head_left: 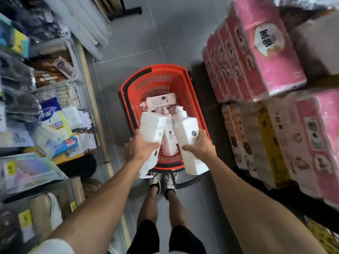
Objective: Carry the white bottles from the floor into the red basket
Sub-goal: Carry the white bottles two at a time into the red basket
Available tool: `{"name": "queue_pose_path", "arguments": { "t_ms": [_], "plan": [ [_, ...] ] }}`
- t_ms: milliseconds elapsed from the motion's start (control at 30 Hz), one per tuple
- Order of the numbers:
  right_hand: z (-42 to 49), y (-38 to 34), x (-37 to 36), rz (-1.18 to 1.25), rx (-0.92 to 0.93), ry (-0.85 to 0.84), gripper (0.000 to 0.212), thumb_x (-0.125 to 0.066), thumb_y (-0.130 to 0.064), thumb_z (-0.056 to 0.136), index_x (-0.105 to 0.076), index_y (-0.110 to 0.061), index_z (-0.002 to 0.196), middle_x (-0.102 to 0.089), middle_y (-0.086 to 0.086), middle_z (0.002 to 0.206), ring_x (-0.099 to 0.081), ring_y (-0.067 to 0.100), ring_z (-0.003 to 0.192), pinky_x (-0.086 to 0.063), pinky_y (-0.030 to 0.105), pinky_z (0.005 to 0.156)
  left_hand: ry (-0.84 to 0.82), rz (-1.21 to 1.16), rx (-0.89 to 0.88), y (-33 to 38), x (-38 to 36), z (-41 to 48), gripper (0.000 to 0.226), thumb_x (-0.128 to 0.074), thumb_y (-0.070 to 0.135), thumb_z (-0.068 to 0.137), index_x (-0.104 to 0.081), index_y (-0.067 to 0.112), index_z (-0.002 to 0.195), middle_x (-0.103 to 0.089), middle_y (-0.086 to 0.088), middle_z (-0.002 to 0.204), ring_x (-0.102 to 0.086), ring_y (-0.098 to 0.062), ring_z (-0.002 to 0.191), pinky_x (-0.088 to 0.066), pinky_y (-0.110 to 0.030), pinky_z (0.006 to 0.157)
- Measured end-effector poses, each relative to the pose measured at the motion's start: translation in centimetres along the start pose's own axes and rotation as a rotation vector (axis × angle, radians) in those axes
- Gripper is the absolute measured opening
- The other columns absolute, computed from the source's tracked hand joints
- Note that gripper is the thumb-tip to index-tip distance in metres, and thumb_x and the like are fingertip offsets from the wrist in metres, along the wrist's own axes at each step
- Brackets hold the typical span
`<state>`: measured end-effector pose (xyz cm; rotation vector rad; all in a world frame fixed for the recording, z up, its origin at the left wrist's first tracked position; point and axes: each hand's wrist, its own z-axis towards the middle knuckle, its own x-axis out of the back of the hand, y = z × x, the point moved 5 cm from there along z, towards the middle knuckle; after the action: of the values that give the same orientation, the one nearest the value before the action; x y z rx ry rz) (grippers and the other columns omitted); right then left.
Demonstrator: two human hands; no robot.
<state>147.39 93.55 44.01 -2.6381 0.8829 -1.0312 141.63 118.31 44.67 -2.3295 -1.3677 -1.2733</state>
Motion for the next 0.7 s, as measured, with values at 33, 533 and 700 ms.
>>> {"name": "queue_pose_path", "arguments": {
  "t_ms": [33,533,700],
  "plan": [
    [1.2,-0.3,-0.5,0.017,-0.001,0.004,0.074,-0.088,-0.039,0.068,-0.04,-0.023,0.122,-0.06,-0.003,0.1,-0.062,0.022,0.09,-0.049,0.036,0.079,-0.002,-0.015,0.016,0.2,-0.5,1.2,0.076,-0.08,0.058,0.058,-0.048,0.018,0.114,-0.068,-0.009,0.112,-0.066,-0.036,0.099,-0.053,-0.04,0.08],
    [17.9,2.8,-9.3,0.039,-0.095,-0.006,0.083,-0.087,-0.041,0.071,-0.038,-0.021,0.135,-0.064,0.001,0.11,-0.065,0.028,0.103,-0.043,0.033,0.082,-0.02,0.02,0.038,2.1,-9.8,19.4,0.075,-0.081,0.056,0.063,-0.048,0.02,0.12,-0.066,-0.008,0.119,-0.064,-0.036,0.105,-0.044,-0.034,0.076],
    [21.7,4.9,-12.2,-0.01,-0.098,-0.02,0.097,-0.086,-0.043,0.072,-0.03,-0.022,0.148,-0.064,0.008,0.123,-0.064,0.035,0.112,-0.05,0.043,0.095,-0.008,0.021,-0.081,5.0,-11.6,25.4,0.081,-0.083,0.051,0.062,-0.046,0.027,0.13,-0.065,-0.006,0.123,-0.061,-0.034,0.111,-0.038,-0.031,0.078]
  ]
}}
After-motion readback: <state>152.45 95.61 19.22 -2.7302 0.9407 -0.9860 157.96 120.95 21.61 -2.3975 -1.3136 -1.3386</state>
